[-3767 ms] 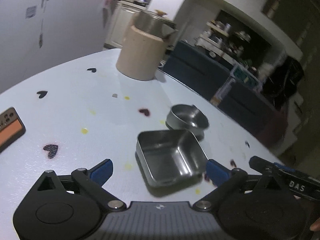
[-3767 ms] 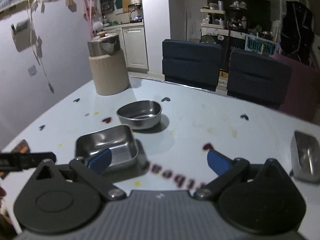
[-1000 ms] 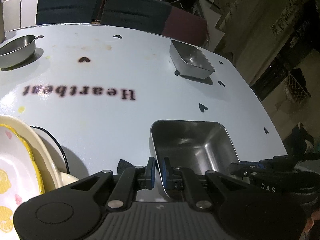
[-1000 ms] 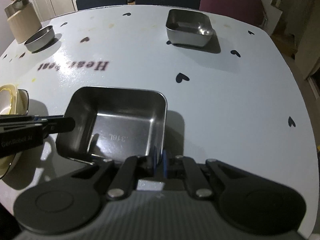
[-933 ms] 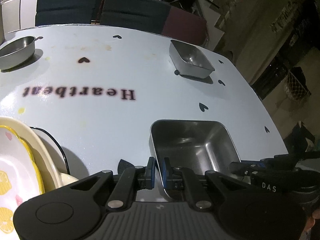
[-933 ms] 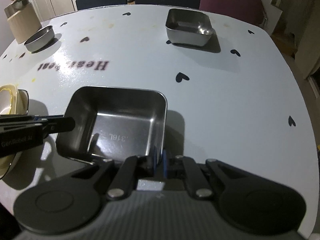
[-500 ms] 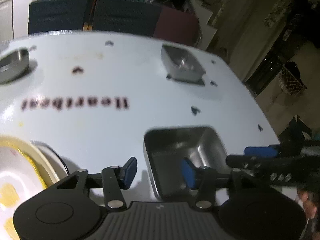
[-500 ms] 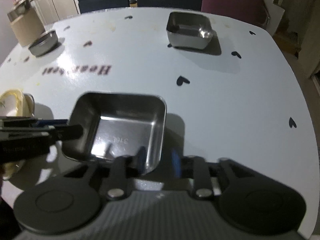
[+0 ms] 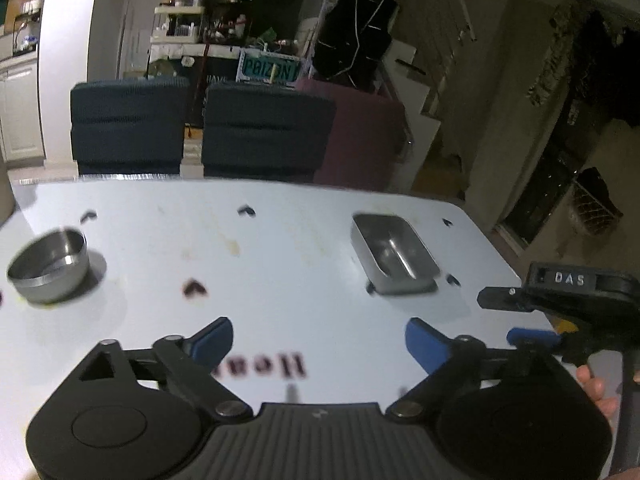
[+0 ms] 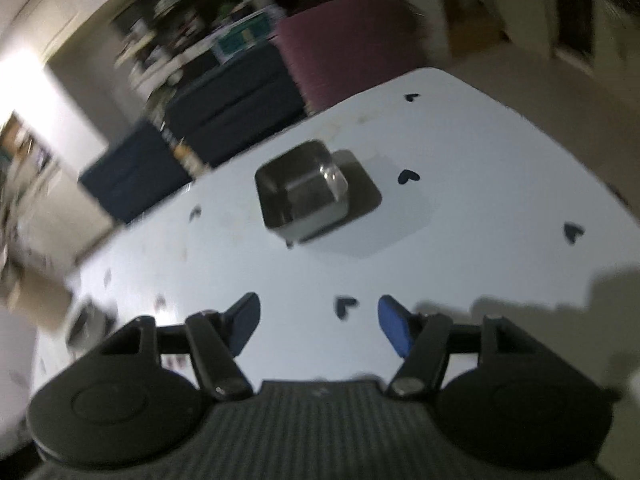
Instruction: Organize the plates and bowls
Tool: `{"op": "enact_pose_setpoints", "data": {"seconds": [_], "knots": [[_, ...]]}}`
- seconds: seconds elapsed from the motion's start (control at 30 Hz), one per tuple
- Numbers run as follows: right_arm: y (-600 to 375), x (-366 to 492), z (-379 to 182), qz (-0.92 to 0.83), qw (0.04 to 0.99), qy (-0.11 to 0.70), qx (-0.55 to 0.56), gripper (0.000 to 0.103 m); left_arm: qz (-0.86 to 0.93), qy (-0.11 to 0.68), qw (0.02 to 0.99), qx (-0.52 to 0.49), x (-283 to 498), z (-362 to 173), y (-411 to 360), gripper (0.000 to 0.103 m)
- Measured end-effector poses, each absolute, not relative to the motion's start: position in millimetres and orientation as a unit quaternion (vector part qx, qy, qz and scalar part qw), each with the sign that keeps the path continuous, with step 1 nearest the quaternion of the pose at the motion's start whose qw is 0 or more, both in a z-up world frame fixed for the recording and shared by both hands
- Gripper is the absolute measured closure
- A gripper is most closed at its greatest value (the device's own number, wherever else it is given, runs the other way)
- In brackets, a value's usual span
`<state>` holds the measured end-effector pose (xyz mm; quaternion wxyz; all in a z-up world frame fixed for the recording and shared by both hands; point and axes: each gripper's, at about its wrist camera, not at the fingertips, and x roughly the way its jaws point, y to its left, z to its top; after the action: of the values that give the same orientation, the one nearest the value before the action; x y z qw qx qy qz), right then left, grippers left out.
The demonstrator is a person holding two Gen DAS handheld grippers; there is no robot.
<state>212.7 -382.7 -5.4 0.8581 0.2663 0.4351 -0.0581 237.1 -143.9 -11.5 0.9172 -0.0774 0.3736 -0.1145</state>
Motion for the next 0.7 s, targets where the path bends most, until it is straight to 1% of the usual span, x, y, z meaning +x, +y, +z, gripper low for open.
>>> {"op": "enact_pose_setpoints", "data": {"seconds": [0.07,0.2,0.4,0.43,0.47,0.5,0.53,0.63,0.7], "knots": [[-379.2,224.8,-10.6,-0.076,0.845,0.426,0.314,0.028,-0.113,0.369,0.920,-0.066,251.1,-7.5,-141.7,0.004],[-371.5,248.7,-26.5,-0.113,0.808,0.401,0.417,0.025,-0.111,0.359,0.926,-0.043,279.1,-0.7,-136.9,0.000],[-360.8,288.7,-57.4,-0.183,0.776,0.368,0.479,0.025,-0.145,0.357,0.922,-0.023,321.8,-1.1,-134.9,0.000],[-360.6,293.5,-63.3,-0.192,0.773,0.366,0.481,0.028,-0.150,0.357,0.922,-0.019,329.2,-2.7,-136.5,0.000],[-359.8,298.1,-69.5,-0.199,0.771,0.365,0.482,0.036,-0.153,0.355,0.922,-0.013,336.6,-5.0,-138.5,0.000],[-359.7,304.0,-76.5,-0.205,0.769,0.365,0.483,0.040,-0.157,0.354,0.922,-0.008,344.3,-7.4,-141.1,0.000],[-362.3,308.8,-81.0,-0.210,0.766,0.367,0.485,0.043,-0.161,0.354,0.921,-0.003,351.5,-10.5,-143.9,0.000],[-366.1,318.3,-98.4,-0.217,0.760,0.368,0.489,0.046,-0.175,0.362,0.916,-0.002,368.2,-20.9,-151.0,0.000],[-365.6,327.2,-105.3,-0.216,0.769,0.380,0.465,0.051,-0.175,0.366,0.914,-0.006,374.3,-28.6,-154.4,0.000]]}}
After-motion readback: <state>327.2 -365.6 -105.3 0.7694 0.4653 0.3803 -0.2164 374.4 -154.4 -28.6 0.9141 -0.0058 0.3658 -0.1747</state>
